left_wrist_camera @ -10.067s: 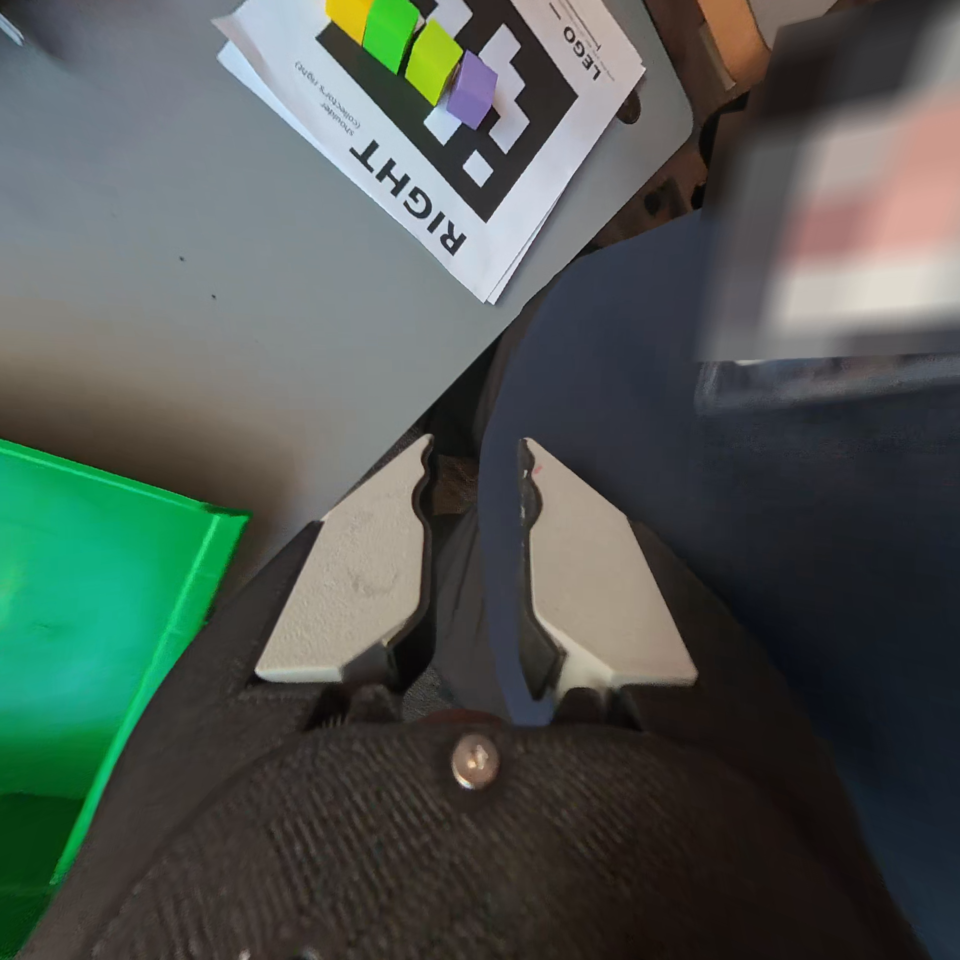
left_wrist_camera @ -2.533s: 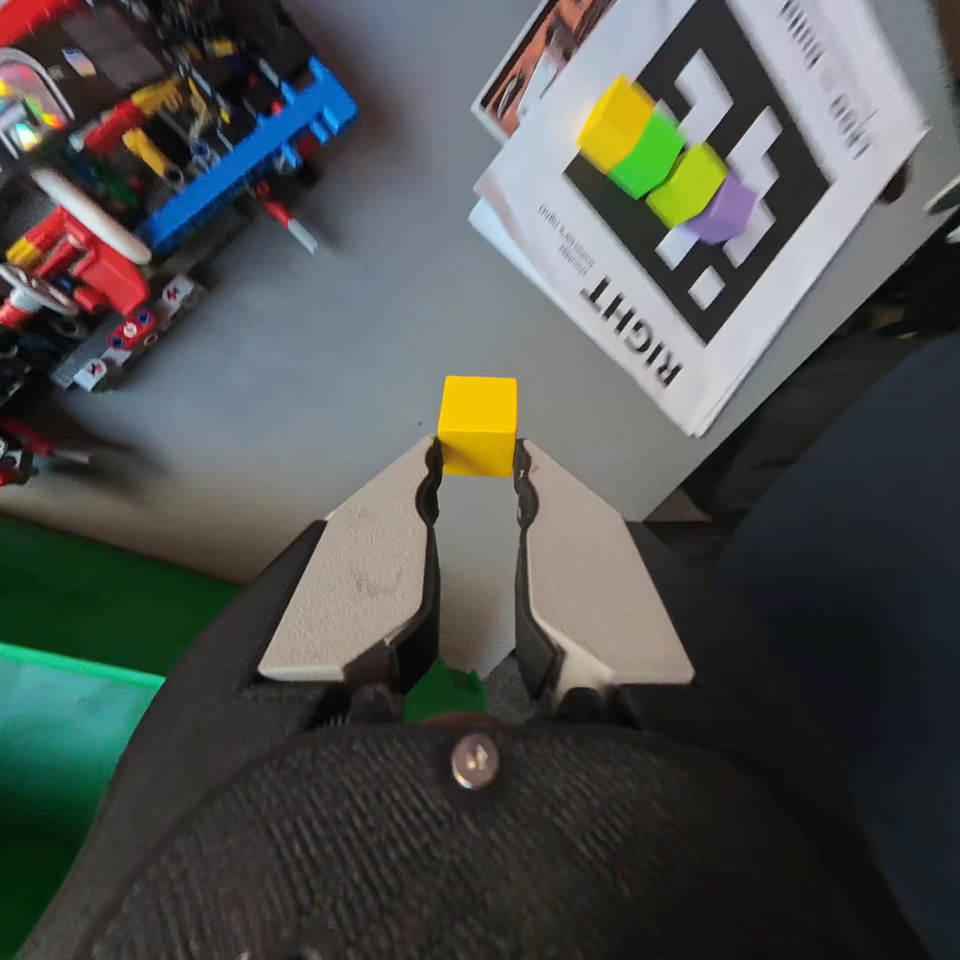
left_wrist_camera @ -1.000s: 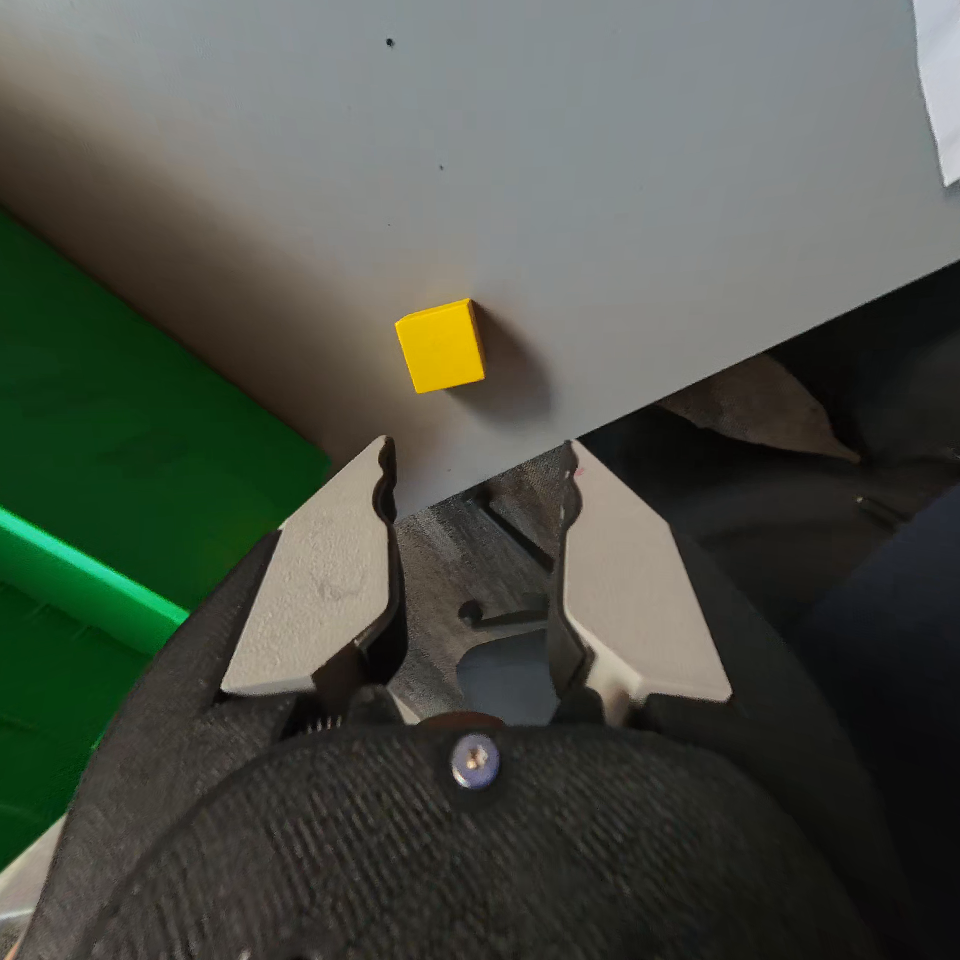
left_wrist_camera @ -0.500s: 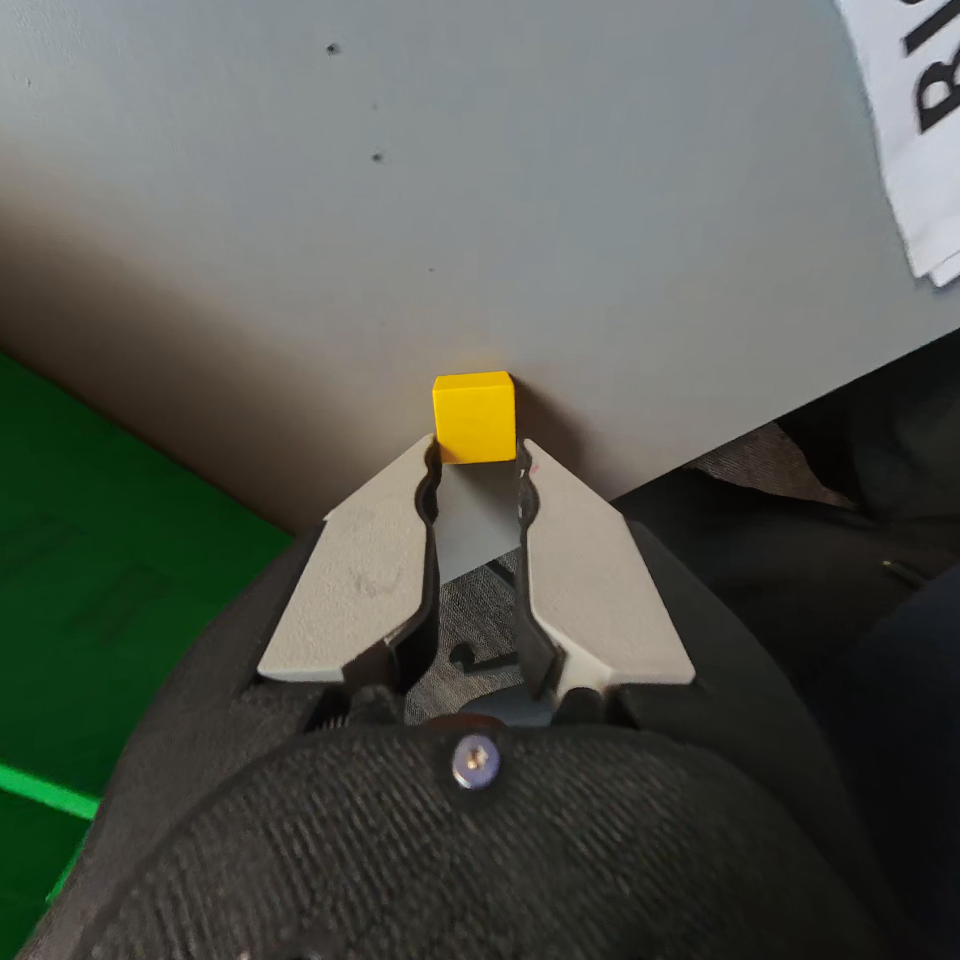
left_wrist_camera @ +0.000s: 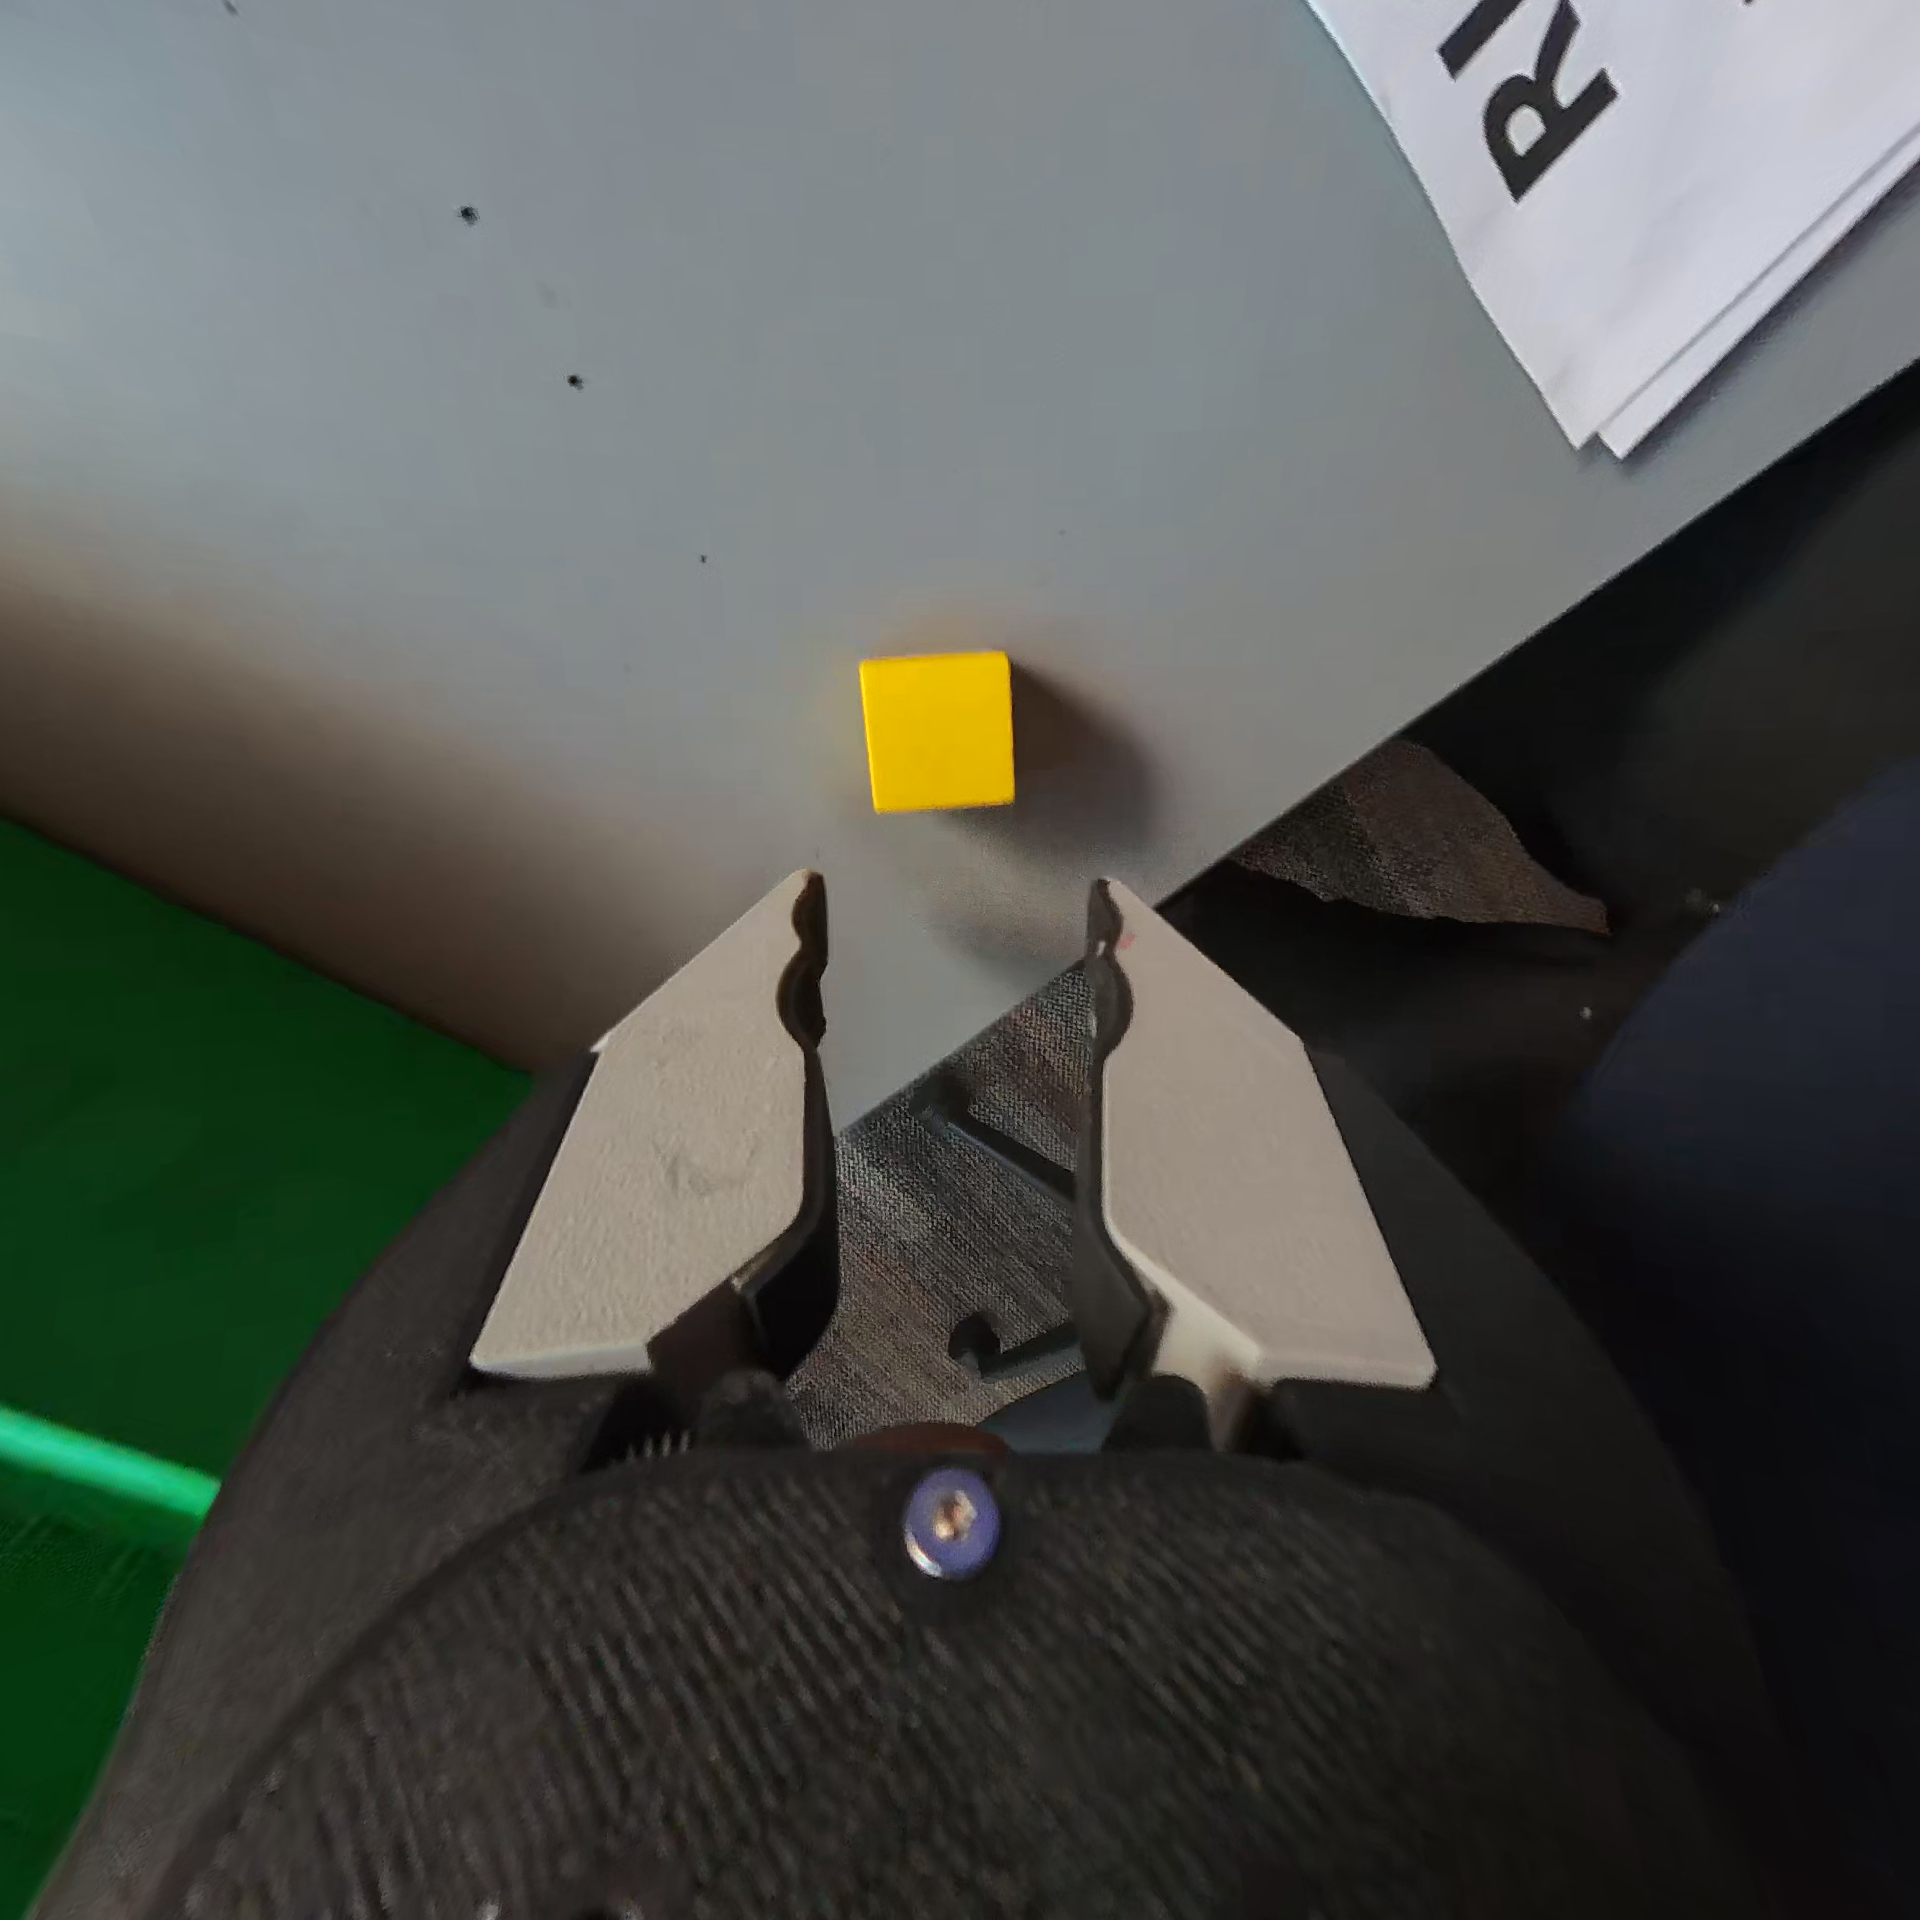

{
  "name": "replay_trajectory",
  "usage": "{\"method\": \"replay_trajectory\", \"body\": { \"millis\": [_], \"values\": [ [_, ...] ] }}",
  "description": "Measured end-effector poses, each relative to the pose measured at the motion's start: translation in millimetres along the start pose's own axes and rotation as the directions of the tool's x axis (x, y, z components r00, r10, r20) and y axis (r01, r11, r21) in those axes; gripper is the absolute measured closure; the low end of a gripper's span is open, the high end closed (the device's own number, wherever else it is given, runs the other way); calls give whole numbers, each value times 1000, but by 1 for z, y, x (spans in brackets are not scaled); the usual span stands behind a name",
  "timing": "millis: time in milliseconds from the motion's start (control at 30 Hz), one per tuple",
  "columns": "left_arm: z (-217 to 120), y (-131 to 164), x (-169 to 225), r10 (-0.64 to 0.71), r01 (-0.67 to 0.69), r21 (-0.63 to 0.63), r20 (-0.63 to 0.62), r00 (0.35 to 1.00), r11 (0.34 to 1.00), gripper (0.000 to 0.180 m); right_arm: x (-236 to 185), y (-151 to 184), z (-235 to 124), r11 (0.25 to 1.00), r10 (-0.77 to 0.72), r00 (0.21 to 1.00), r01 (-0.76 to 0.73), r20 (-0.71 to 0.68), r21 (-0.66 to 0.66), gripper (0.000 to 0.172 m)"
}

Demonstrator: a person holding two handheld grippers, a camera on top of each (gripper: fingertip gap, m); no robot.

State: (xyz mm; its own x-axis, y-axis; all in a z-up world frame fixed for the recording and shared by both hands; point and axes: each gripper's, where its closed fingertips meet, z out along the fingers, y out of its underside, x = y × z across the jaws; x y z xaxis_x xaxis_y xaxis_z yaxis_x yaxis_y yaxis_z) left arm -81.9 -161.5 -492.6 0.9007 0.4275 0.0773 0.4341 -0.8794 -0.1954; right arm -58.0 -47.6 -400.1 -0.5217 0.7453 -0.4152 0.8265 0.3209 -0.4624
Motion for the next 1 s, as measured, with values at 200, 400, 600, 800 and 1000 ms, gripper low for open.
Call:
{"method": "replay_trajectory", "body": {
  "millis": [200,400,600,800,1000],
  "values": [
    [-21,38,14,-40,41,34,-29,999,999,135,-14,-11,15,997,-73,997,74,30,-36,147],
    [-51,49,30,-49,62,156,-88,995,986,139,-59,-21,29,979,-177,968,191,177,-67,148],
    [-58,73,28,-106,138,176,-181,978,975,152,-81,-23,47,963,-213,952,242,219,-115,147],
    [-49,121,31,-143,176,130,-232,962,976,156,-65,-14,64,983,-80,988,101,135,-152,148],
    [-42,158,34,-146,174,94,-250,957,980,158,0,-9,67,985,96,990,-109,-103,-130,147]
  ]
}}
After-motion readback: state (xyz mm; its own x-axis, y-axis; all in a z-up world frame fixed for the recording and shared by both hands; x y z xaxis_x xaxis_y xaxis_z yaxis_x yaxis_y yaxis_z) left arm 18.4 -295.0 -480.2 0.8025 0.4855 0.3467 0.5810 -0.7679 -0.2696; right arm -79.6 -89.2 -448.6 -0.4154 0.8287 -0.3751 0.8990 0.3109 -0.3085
